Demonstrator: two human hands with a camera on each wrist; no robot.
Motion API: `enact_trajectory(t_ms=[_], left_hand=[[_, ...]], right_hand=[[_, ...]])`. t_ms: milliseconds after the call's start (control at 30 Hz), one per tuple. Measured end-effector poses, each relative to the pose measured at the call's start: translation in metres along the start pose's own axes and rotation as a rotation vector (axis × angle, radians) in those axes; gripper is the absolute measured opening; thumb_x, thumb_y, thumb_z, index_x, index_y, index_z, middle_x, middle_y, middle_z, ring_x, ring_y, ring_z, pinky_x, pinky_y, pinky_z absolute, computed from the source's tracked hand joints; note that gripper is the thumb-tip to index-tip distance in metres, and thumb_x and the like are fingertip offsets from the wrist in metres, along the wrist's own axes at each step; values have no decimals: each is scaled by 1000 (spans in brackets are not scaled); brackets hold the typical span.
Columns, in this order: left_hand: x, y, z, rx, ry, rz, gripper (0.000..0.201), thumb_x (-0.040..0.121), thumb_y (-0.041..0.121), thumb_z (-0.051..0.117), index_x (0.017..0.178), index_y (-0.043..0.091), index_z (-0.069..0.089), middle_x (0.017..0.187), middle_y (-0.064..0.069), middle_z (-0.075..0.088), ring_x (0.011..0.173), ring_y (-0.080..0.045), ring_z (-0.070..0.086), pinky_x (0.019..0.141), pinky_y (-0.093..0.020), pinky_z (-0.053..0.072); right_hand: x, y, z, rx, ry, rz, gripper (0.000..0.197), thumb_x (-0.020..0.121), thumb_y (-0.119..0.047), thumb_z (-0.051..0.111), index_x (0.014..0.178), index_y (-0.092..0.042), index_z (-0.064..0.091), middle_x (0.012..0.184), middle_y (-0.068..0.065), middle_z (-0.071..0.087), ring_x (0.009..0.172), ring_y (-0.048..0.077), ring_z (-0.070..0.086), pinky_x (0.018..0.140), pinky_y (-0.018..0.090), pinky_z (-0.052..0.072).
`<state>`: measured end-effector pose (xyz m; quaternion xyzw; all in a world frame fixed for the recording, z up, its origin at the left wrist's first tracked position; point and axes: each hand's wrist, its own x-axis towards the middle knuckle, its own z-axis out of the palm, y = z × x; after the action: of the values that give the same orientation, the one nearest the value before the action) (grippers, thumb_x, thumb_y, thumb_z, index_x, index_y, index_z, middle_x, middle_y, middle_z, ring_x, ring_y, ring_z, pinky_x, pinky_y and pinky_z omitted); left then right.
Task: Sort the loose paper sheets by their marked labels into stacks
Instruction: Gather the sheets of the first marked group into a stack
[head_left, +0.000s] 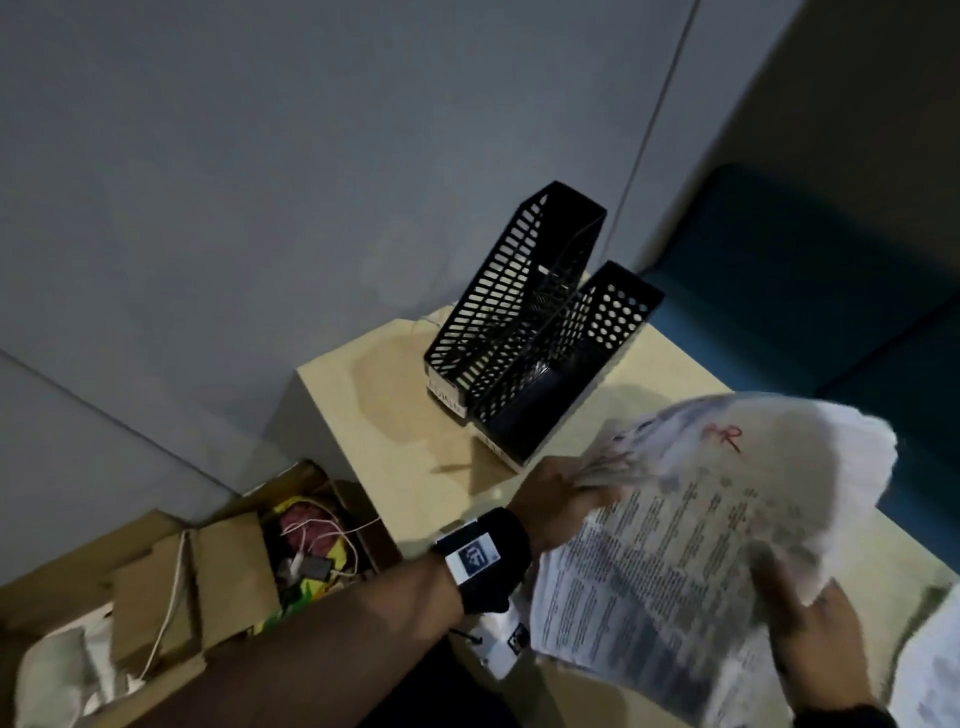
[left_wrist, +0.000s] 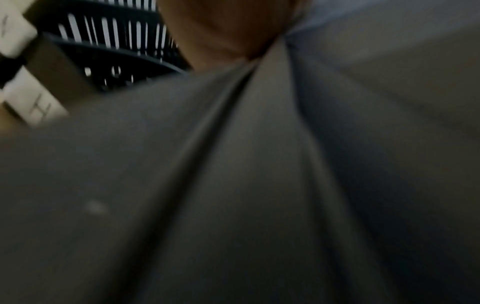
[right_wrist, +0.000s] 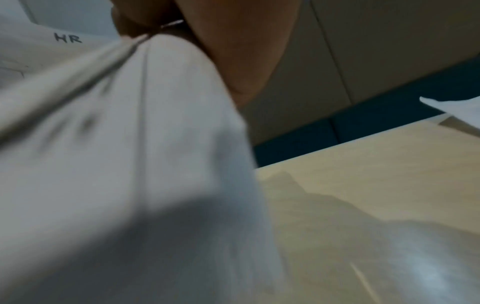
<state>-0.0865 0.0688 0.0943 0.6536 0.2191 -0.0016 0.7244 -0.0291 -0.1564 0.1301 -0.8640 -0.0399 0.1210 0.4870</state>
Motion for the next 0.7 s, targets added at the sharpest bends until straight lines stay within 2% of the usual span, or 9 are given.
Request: enact_trajectory(t_ms=[67, 167, 267, 333, 400, 467, 500, 600, 700], left_hand=[[-2, 16, -17, -24, 125, 80, 21, 82, 27, 72, 100, 17, 72, 79, 21, 70, 81, 7, 62, 81, -22, 49], [-6, 32, -43, 87, 255, 149, 22, 87, 30, 67, 92, 8, 71, 88, -6, 71, 77, -10, 60, 78, -29, 49], [-16, 49, -60, 20, 239, 259, 13, 91, 10, 63, 95, 16, 73, 88, 9, 73, 82, -1, 62, 76, -20, 47], [-21, 62, -65, 58, 316, 373, 17, 90, -2, 60, 94, 9, 73, 79, 6, 74, 75, 13, 60, 72, -8, 44], [-18, 71, -74, 51, 443, 454, 17, 87, -12, 57, 97, -7, 70, 78, 0, 75, 65, 12, 61, 65, -3, 43], [-10, 81, -87, 56, 591, 507, 17, 86, -12, 57, 100, -11, 67, 83, -16, 72, 61, -1, 61, 63, -8, 44], [-4, 85, -92, 66, 667, 551, 19, 86, -11, 58, 102, -9, 68, 86, -18, 71, 62, 2, 59, 68, -12, 45], [16, 96, -100, 133, 788, 685, 37, 82, -15, 55, 111, 3, 69, 105, -5, 70, 84, 19, 59, 80, -8, 45], [39, 96, -100, 234, 794, 767, 43, 82, -9, 51, 116, 10, 69, 107, 1, 71, 91, 5, 64, 83, -14, 48]], right_hand=[[-1, 5, 13, 66, -74, 36, 67, 66, -64, 70, 106, -11, 65, 98, 14, 68, 87, 27, 62, 73, 31, 46], [3, 10, 31, 45, -98, -14, 57, 75, -60, 67, 107, -12, 64, 99, 14, 70, 86, 27, 65, 74, 32, 48], [12, 1, 49, -41, -62, -99, 46, 84, -49, 61, 103, -7, 62, 78, 6, 67, 70, 24, 65, 53, 26, 43], [18, -7, 59, -57, -54, -140, 35, 88, -42, 56, 107, -12, 59, 78, -4, 64, 70, 14, 63, 53, 28, 44], [23, -7, 65, -25, -80, -136, 28, 90, -39, 56, 111, -20, 54, 85, -5, 67, 72, 12, 66, 61, 31, 50], [25, 2, 65, 17, -131, -91, 25, 92, -28, 58, 116, -25, 51, 90, -6, 69, 72, 9, 69, 68, 33, 55], [25, 9, 65, 14, -155, -66, 26, 93, -23, 58, 117, -26, 51, 92, -5, 70, 72, 8, 69, 70, 35, 56], [20, 24, 62, -1, -201, 19, 22, 93, -21, 59, 114, -27, 55, 92, -1, 71, 69, 11, 70, 71, 40, 57], [11, 31, 61, 37, -192, 52, 20, 92, -17, 60, 109, -28, 58, 88, 2, 71, 66, 14, 69, 68, 38, 58]])
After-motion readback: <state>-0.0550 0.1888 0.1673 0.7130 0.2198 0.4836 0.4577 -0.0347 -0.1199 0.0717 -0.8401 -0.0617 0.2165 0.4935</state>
